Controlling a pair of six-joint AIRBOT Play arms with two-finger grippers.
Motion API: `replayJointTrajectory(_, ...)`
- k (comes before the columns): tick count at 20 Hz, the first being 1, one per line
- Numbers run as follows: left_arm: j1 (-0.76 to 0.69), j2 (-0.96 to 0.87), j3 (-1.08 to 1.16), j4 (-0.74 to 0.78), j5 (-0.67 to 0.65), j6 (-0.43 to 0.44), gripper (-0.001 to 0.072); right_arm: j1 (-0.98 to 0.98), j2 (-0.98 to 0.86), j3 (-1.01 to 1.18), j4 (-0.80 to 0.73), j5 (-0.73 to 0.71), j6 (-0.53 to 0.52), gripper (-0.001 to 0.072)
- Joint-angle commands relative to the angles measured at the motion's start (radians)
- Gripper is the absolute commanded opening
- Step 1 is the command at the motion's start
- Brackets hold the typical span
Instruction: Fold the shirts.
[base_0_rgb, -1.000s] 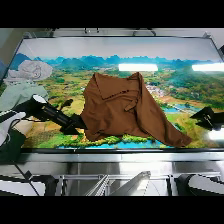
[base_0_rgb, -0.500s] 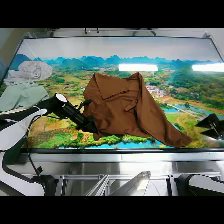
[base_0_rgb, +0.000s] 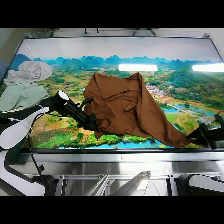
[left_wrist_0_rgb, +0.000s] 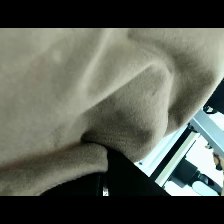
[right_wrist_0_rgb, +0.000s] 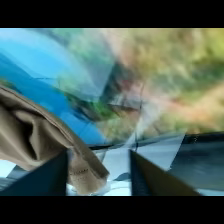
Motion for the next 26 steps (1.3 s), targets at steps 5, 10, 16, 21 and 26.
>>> replayJointTrajectory(5,0.003,0.002,0.002,-0.019,-0.025,0.010,0.0020,0.009,-0.009,-0.013,0.257,-0.004,-0.122,0.0023)
replayJointTrajectory(10,0.124,0.148,0.103,-0.556,-0.379,0.154,0.0019,0.008,0.077,0.024,1.168,0.394,-0.288,0.0023)
replayJointTrajectory(16,0.370,0.461,0.463,-1.147,-0.387,0.095,0.0019,0.005,0.418,0.117,1.908,0.227,-0.341,0.0024)
replayJointTrajectory(21,0.552,0.624,0.628,-1.149,-0.291,0.015,0.0020,-0.010,0.621,0.285,1.843,0.093,-0.457,0.0024)
replayJointTrajectory(26,0.717,0.699,0.561,-1.138,-0.282,-0.032,0.0020,-0.024,0.571,0.368,1.114,-0.145,-0.083,0.0023)
